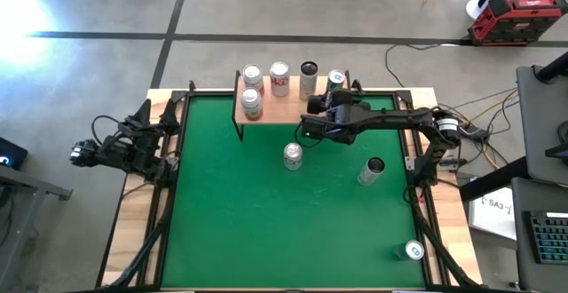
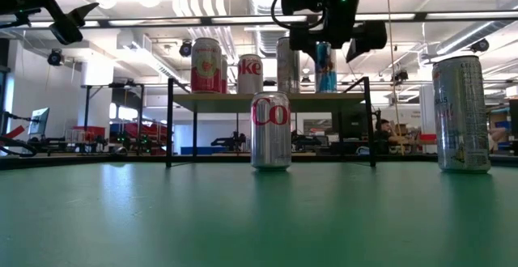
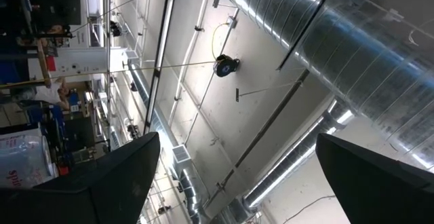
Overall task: Place canned beverage on shelf
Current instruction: Put the top blue soda can on the shelf
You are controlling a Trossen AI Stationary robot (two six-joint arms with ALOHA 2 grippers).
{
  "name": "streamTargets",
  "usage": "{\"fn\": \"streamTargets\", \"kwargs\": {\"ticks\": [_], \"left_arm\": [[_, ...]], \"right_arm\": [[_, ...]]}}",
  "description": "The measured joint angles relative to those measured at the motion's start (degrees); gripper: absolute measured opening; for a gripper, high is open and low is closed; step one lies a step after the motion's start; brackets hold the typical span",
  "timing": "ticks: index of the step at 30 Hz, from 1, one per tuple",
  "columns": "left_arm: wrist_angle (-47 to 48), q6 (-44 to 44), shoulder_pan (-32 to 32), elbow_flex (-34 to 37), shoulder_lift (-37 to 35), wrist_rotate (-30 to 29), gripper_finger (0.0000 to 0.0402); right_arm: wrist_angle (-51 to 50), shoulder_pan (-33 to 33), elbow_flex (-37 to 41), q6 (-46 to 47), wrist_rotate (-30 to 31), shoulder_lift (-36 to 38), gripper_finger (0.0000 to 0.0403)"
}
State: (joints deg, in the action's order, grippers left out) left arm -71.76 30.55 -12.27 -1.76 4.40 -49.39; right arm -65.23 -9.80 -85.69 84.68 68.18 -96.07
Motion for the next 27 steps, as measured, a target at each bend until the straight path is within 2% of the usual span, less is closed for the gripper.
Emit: {"fn": "streamTargets", "kwargs": {"ticks": [9, 16, 27], "left_arm": [[0.1, 0.0, 0.0, 0.0, 0.0, 0.0, 0.038], [0.1, 0.0, 0.0, 0.0, 0.0, 0.0, 0.038], [0.3, 0.0, 0.0, 0.0, 0.0, 0.0, 0.038]], "right_arm": [[0.0, 0.0, 0.0, 0.1, -0.4, 0.0, 0.0363], [0.5, -1.0, 0.0, 0.0, 2.2, 0.0, 0.0364], [5.6, -3.9, 0.0, -5.9, 3.0, -0.9, 0.0364]]}}
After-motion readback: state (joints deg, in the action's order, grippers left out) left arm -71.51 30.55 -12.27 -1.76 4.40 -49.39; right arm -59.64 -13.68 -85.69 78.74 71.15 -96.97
